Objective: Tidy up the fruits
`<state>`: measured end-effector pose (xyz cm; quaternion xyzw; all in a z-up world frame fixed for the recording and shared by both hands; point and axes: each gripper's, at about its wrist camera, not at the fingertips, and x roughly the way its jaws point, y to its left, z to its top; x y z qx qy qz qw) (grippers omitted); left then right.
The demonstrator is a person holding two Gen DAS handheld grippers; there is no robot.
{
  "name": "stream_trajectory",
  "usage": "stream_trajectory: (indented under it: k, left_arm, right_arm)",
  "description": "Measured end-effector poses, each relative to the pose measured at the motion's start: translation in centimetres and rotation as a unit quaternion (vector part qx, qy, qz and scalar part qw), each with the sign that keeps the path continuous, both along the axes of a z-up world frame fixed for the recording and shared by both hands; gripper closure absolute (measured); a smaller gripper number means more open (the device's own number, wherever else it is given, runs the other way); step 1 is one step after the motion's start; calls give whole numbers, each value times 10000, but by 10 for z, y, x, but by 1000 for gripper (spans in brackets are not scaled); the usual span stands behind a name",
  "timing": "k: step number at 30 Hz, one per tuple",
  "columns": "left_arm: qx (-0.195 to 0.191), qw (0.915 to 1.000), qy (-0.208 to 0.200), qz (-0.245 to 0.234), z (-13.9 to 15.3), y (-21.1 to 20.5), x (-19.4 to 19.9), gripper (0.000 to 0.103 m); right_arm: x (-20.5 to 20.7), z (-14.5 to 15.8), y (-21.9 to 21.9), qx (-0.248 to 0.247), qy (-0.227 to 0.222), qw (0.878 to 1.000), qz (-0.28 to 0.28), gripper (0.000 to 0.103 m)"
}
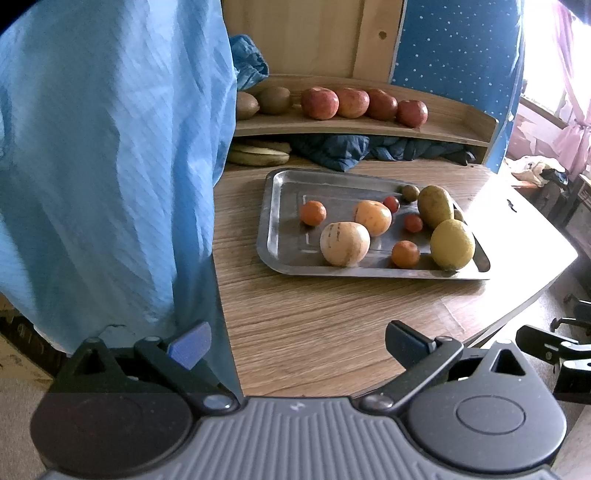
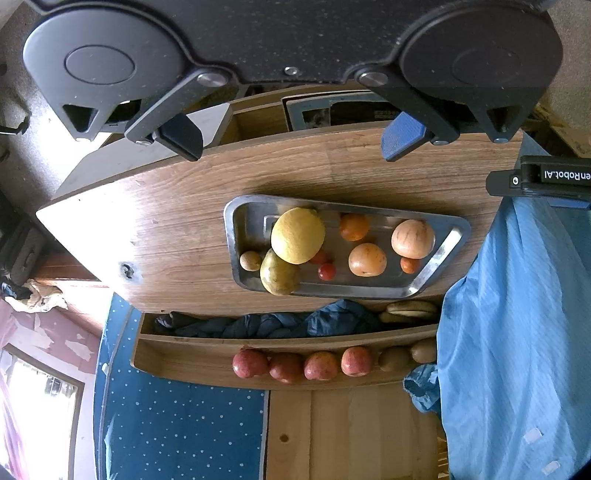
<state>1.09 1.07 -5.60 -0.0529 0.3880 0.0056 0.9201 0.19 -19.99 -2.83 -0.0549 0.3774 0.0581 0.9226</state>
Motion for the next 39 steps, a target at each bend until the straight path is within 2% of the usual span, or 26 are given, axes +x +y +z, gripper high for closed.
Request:
stream_trajectory:
  k: [26,32,39]
  left_arm:
    - [-7,10000,23,46,0,0,-2,1]
    - [447,9988,-202,-23,10,-10,-7,1]
    - [488,9982,-268,-211,12,-15,-10,1]
  right_arm:
    - [-1,-1,1,-4,14,10000,-16,1]
    - [-1,-1,2,-2,18,10000,-14,1]
    - [-2,0,1,-7,20,10000,-15,1]
